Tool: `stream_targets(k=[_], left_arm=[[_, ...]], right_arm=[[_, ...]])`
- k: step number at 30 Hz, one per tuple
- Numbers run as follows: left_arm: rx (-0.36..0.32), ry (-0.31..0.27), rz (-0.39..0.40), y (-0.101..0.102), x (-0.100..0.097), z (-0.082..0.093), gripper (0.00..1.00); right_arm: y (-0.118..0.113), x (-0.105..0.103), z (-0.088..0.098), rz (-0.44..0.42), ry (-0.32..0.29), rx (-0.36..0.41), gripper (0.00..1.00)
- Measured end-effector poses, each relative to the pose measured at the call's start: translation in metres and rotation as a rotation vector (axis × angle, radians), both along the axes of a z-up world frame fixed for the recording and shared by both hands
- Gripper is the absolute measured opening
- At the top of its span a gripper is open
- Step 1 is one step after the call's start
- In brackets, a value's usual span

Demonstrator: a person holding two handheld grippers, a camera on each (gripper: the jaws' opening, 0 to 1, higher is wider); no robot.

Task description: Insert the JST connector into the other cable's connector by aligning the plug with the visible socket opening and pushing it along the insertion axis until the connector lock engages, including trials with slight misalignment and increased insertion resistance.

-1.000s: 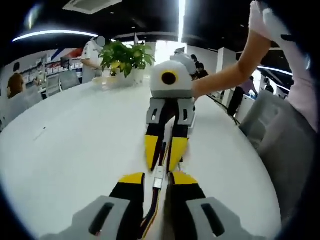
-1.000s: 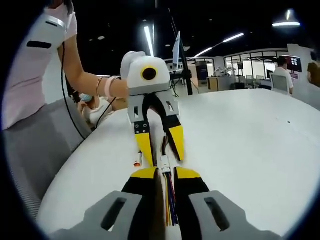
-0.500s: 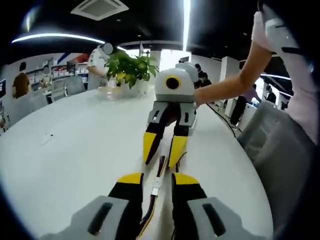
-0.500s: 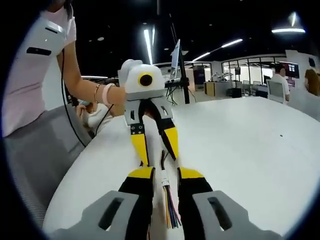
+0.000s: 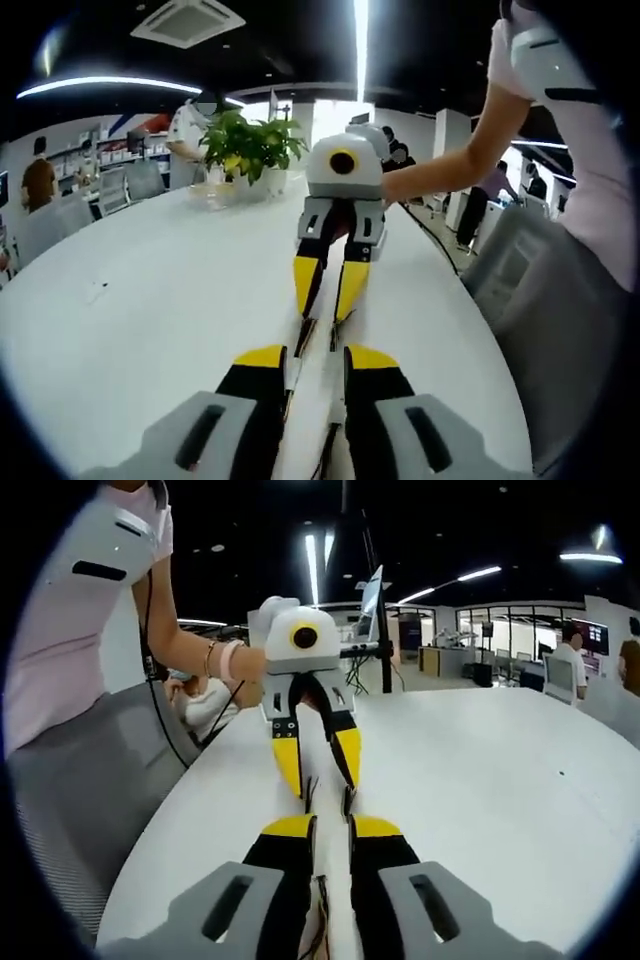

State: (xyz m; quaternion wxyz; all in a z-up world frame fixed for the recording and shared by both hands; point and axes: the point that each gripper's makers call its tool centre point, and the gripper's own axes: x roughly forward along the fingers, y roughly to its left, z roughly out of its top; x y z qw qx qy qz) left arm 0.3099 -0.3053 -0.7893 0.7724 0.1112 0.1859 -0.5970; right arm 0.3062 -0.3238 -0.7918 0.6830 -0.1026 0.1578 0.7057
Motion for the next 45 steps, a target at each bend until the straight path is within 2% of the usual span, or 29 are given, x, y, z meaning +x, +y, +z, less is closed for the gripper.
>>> stream_targets(k=[9,16,20,25,31,45], left_arm=[[0.030,0.006,-0.009,0.003,-0.013,-0.011,0.15],[0.029,0.024,0.001,0.003,-0.025,-0.020,0.15],[0.027,0.030,0.014,0.004,-0.029,-0.026,0.12],[0.025,0.016,0.014,0.003,-0.029,-0.029,0.11],[0.059,-0.003,-0.008,0.004,-0.028,-0.039,0.10],[0.086,-0.032,-0.012,0.007,-0.023,-0.053,0.06]], right_arm=[[-0.007,-0.011,-0.013,0.017,-0.005,-0.069,0.11],[-0.008,-0.016,-0.015,0.025,-0.017,-0.086,0.10],[-0.008,-0.022,-0.024,0.047,-0.033,-0.118,0.11],[-0.009,-0.022,-0.034,0.039,-0.039,-0.133,0.11],[-0.009,-0.020,-0.044,0.039,-0.057,-0.157,0.11],[-0.006,-0.015,-0.051,0.022,-0.055,-0.150,0.10]])
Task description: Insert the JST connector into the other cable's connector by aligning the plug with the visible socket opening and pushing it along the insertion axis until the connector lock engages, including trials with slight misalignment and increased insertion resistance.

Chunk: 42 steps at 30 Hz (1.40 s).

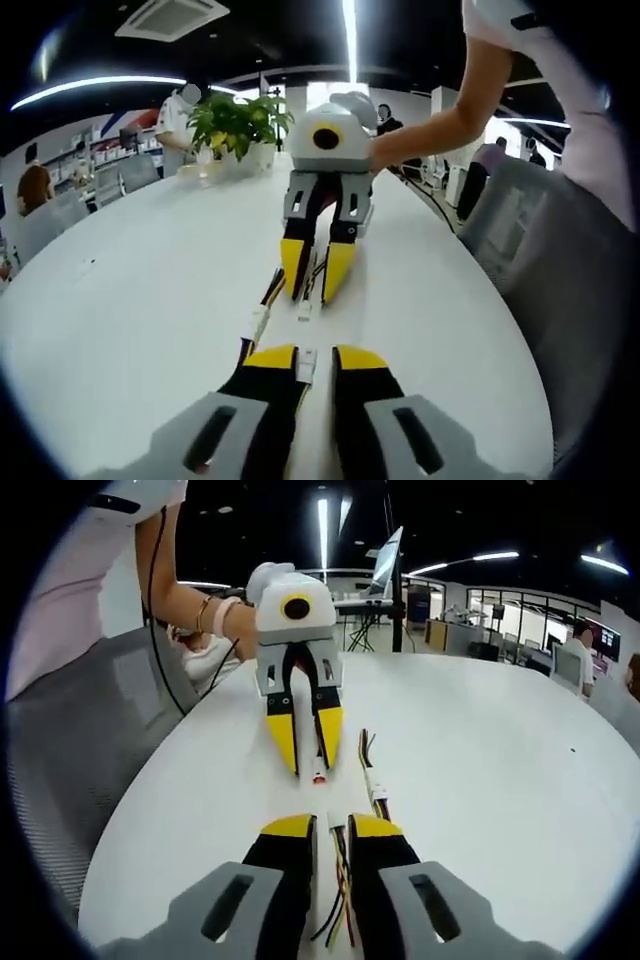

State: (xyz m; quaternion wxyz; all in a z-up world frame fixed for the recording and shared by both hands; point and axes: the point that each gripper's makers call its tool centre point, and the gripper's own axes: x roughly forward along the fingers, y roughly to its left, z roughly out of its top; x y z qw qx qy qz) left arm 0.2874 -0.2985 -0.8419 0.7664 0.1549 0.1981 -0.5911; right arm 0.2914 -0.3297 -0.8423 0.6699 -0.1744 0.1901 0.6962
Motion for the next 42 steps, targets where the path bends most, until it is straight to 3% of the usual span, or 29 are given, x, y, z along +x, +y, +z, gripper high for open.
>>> stream_targets(k=[17,28,42], left_arm=[[-0.003,-0.024,0.012,-0.001,-0.001,-0.002,0.03],[-0.033,-0.011,0.010,-0.002,-0.006,0.000,0.01],[-0.014,-0.002,0.004,-0.003,-0.006,0.001,0.00]], right_arm=[[-0.005,0.012,-0.009,-0.024,-0.002,0.001,0.04],[0.000,0.005,-0.008,-0.024,0.008,0.023,0.04],[0.002,-0.006,-0.004,-0.011,0.018,0.009,0.04]])
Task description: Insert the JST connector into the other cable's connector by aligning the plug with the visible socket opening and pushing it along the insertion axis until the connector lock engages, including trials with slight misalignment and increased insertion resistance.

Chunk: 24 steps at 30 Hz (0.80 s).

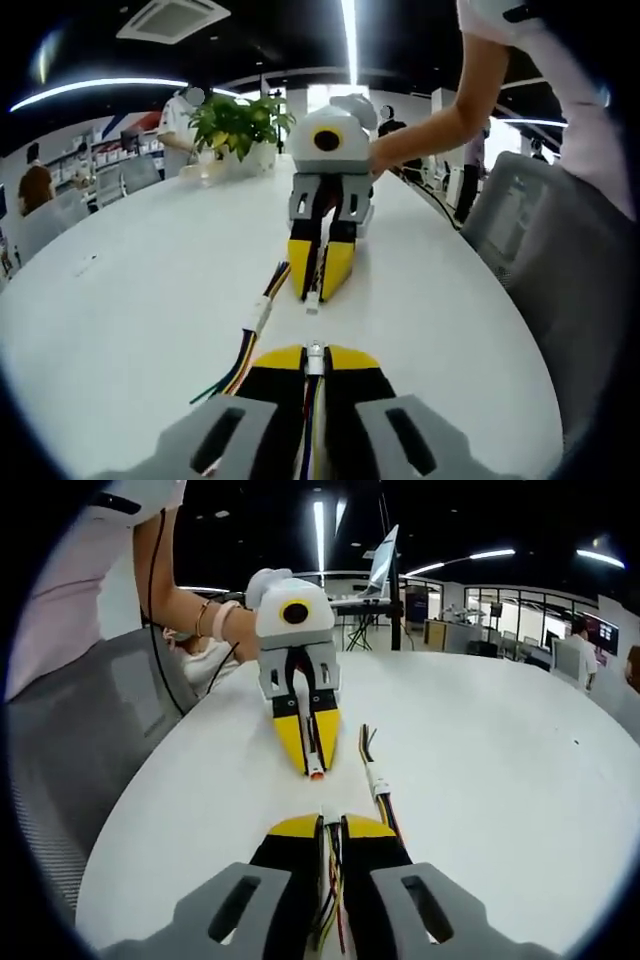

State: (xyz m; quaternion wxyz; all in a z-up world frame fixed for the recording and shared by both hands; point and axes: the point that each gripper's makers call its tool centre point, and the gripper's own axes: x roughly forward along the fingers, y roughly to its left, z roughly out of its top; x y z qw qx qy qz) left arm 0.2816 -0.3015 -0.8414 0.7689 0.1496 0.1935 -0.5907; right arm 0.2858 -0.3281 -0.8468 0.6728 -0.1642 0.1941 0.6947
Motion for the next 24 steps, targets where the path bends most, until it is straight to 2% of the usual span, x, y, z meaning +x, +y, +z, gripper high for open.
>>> stream_targets(k=[6,24], left_arm=[[0.032,0.000,-0.031,0.002,-0.003,0.001,0.00],[0.060,-0.077,-0.104,-0.002,0.004,0.040,0.00]], right_arm=[[0.002,0.001,0.006,-0.026,0.005,0.003,0.04],[0.005,-0.003,0.038,0.009,-0.029,-0.018,0.03]])
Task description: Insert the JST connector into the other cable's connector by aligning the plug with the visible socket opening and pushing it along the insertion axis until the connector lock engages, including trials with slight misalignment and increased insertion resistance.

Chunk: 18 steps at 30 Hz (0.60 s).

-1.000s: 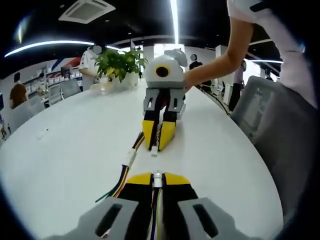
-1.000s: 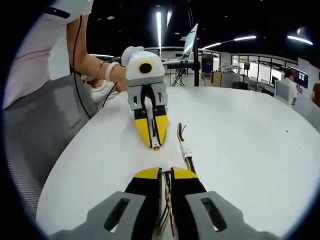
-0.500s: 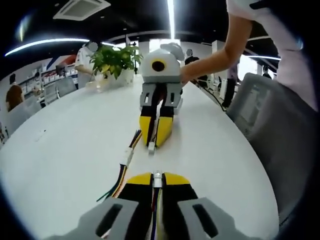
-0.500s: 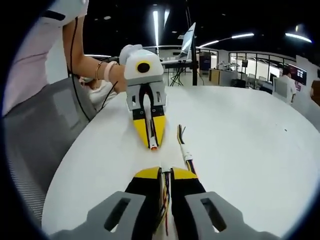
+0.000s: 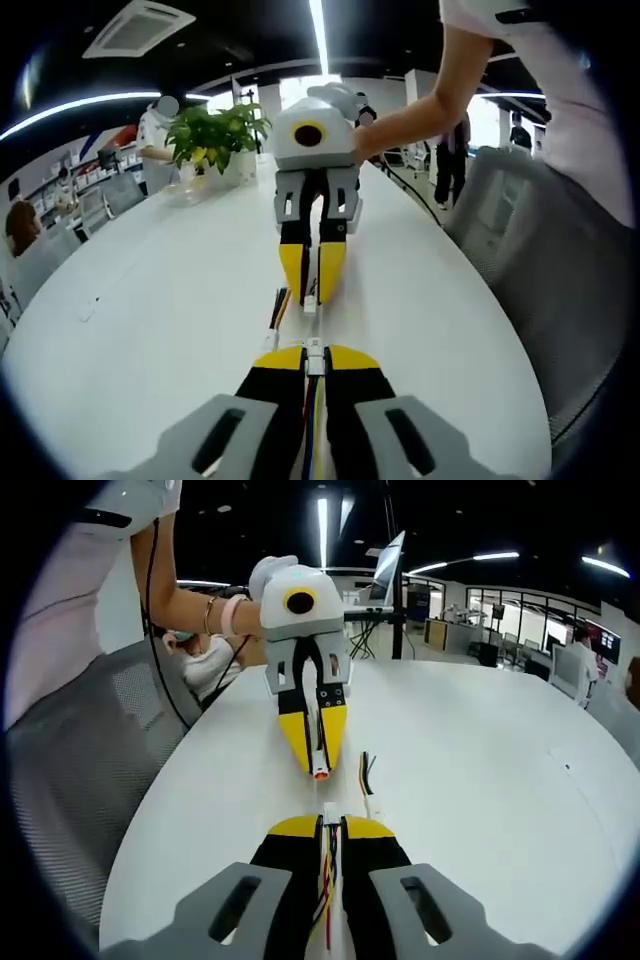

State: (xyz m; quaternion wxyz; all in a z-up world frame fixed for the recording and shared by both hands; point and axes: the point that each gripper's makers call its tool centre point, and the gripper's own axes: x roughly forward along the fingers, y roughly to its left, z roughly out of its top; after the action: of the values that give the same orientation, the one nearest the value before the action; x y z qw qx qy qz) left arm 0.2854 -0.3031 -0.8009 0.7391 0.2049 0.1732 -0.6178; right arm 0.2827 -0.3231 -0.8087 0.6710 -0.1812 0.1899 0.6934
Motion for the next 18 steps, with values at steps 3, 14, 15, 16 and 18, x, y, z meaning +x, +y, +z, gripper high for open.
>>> stream_targets(k=[3,14,15,16,18], left_arm=[[-0.010,0.003,0.005,-0.001,0.003,0.005,0.00],[-0.016,0.010,0.004,-0.001,0.009,0.012,0.00],[-0.017,0.009,0.001,-0.001,0.008,0.012,0.00],[-0.019,0.007,-0.002,-0.002,0.008,0.013,0.00],[-0.019,0.009,-0.003,-0.003,0.008,0.012,0.00]], right_arm=[[0.001,0.004,0.004,0.005,-0.014,-0.004,0.03],[0.007,0.007,0.016,0.023,-0.034,-0.005,0.03],[0.007,0.007,0.017,0.022,-0.035,-0.003,0.03],[0.008,0.011,0.017,0.020,-0.027,0.002,0.03],[0.009,0.012,0.018,0.021,-0.024,0.006,0.03]])
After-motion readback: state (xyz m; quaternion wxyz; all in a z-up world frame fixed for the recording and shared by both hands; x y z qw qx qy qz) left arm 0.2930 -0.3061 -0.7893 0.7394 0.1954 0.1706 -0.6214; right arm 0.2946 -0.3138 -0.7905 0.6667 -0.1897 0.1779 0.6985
